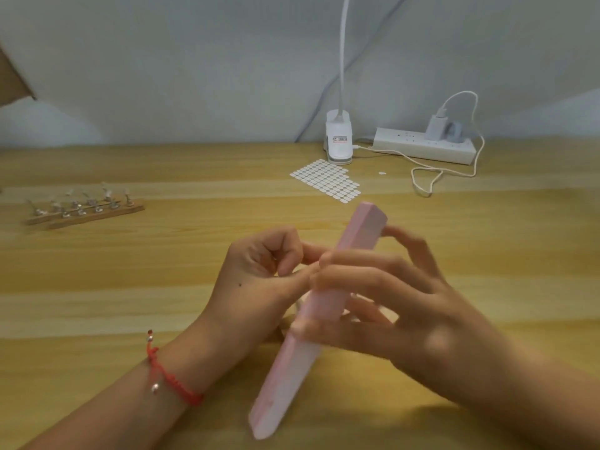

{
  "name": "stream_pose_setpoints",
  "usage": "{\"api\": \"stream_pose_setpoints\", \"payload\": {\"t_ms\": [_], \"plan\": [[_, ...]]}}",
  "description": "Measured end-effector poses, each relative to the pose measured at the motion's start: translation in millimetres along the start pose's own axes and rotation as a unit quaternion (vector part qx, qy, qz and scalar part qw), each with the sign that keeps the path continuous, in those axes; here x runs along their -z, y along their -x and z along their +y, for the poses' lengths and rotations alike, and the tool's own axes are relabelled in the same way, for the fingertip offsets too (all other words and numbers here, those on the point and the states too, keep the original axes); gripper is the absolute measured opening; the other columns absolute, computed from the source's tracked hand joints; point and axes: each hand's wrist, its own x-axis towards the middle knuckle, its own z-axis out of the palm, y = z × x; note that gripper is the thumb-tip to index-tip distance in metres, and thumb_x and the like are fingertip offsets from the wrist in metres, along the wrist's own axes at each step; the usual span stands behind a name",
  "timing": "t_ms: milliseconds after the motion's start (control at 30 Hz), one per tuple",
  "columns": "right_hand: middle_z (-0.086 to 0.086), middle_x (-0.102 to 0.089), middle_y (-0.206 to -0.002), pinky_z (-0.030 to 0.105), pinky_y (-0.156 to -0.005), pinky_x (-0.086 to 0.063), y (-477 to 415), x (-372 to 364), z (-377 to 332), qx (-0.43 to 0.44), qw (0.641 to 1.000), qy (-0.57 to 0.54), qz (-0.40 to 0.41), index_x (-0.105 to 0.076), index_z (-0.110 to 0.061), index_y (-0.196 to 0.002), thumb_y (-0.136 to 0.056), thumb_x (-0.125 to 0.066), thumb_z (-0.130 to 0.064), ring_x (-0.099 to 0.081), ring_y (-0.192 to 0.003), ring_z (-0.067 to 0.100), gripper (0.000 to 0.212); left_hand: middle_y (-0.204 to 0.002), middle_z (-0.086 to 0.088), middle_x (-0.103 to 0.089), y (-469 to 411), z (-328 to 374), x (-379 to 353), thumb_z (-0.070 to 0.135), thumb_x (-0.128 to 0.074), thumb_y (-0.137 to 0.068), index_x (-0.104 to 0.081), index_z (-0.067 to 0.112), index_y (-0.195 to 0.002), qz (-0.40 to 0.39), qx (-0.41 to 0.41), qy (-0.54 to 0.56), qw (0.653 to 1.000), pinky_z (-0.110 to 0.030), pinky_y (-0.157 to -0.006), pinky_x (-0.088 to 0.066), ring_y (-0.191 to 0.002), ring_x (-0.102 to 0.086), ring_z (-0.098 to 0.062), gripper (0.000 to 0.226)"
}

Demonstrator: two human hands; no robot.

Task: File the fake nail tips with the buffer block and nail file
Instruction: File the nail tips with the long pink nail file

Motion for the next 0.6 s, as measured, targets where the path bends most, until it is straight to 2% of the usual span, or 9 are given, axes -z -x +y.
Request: {"api": "stream_pose_setpoints", "payload": {"t_ms": [33, 100, 167, 233, 300, 367, 433, 500, 600], "plan": [[0.0, -0.059, -0.127, 0.052, -0.106, -0.035, 0, 4, 7, 0.011, 1.0, 0.015, -0.001, -0.068, -0.03, -0.123, -0.103, -0.05, -0.01, -0.053, -0.124, 0.018, 0.033, -0.072, -0.002, -0.074, 0, 0, 1, -0.001, -0.078, -0.068, -0.032, 0.014, -0.055, 0.0, 0.0, 0.008, 1.0, -0.015, -0.058, -0.048, -0.064, -0.066, -0.005, 0.05], [0.012, -0.06, -0.122, 0.061, -0.094, -0.043, -2, 18, 31, -0.068, 0.996, 0.042, 0.03, -0.069, -0.018, -0.12, -0.094, -0.054, 0.005, -0.055, -0.118, 0.031, 0.038, -0.078, -0.006, -0.076, -2, 2, 1, 0.004, -0.075, -0.07, -0.032, 0.013, -0.055, 0.0, 0.005, 0.02, 1.0, -0.015, -0.06, -0.049, -0.071, -0.071, -0.008, 0.046], [0.013, -0.058, -0.121, 0.063, -0.088, -0.045, 1, 22, 35, -0.115, 0.991, 0.039, 0.05, -0.065, -0.017, -0.12, -0.092, -0.054, 0.009, -0.055, -0.114, 0.036, 0.04, -0.078, -0.007, -0.076, -3, -1, 0, -0.003, -0.072, -0.073, -0.033, 0.014, -0.054, -0.002, 0.01, 0.015, 1.0, -0.015, -0.059, -0.049, -0.071, -0.071, -0.009, 0.046], [0.006, -0.058, -0.123, 0.059, -0.097, -0.041, 3, 8, 13, -0.048, 0.998, 0.031, 0.031, -0.069, -0.024, -0.119, -0.1, -0.05, -0.001, -0.054, -0.118, 0.028, 0.035, -0.07, -0.001, -0.074, -2, -4, -4, -0.011, -0.072, -0.073, -0.033, 0.015, -0.054, -0.018, 0.003, 0.008, 1.0, -0.013, -0.054, -0.046, -0.06, -0.065, -0.003, 0.05], [0.005, -0.06, -0.123, 0.055, -0.102, -0.038, 2, 2, 4, 0.011, 0.999, 0.041, 0.011, -0.069, -0.027, -0.12, -0.102, -0.051, -0.004, -0.054, -0.122, 0.023, 0.034, -0.067, 0.003, -0.072, -1, -5, -4, -0.009, -0.073, -0.072, -0.033, 0.016, -0.055, -0.026, -0.005, 0.011, 1.0, -0.013, -0.053, -0.045, -0.057, -0.062, -0.002, 0.05], [0.014, -0.062, -0.119, 0.057, -0.096, -0.043, 0, 12, 32, -0.054, 0.996, 0.061, 0.044, -0.07, -0.02, -0.117, -0.094, -0.057, 0.01, -0.057, -0.116, 0.033, 0.04, -0.074, -0.003, -0.075, -3, -2, 0, 0.002, -0.076, -0.069, -0.036, 0.02, -0.052, -0.004, 0.002, 0.029, 1.0, -0.014, -0.057, -0.048, -0.066, -0.069, -0.007, 0.047], [0.021, -0.061, -0.117, 0.049, -0.098, -0.045, 6, 27, 65, -0.167, 0.976, 0.097, 0.1, -0.064, -0.015, -0.119, -0.089, -0.061, 0.015, -0.057, -0.109, 0.044, 0.042, -0.078, -0.005, -0.076, -4, 0, 5, 0.008, -0.073, -0.065, -0.035, 0.02, -0.052, 0.015, 0.012, 0.041, 0.999, -0.013, -0.065, -0.051, -0.079, -0.073, -0.01, 0.042], [0.023, -0.059, -0.118, 0.032, -0.101, -0.041, 16, 39, 87, -0.243, 0.955, 0.116, 0.124, -0.063, -0.014, -0.12, -0.092, -0.061, 0.01, -0.056, -0.109, 0.043, 0.038, -0.078, -0.006, -0.076, -5, 0, 7, 0.007, -0.073, -0.065, -0.033, 0.018, -0.053, 0.019, 0.025, 0.054, 0.998, -0.011, -0.067, -0.05, -0.081, -0.073, -0.01, 0.043], [0.022, -0.058, -0.117, 0.022, -0.1, -0.039, 20, 39, 92, -0.261, 0.952, 0.087, 0.137, -0.063, -0.013, -0.121, -0.092, -0.062, 0.008, -0.056, -0.108, 0.037, 0.036, -0.08, -0.008, -0.076, -4, -2, 5, 0.006, -0.073, -0.066, -0.034, 0.02, -0.053, 0.014, 0.037, 0.062, 0.997, -0.012, -0.067, -0.051, -0.08, -0.073, -0.012, 0.043]]}}
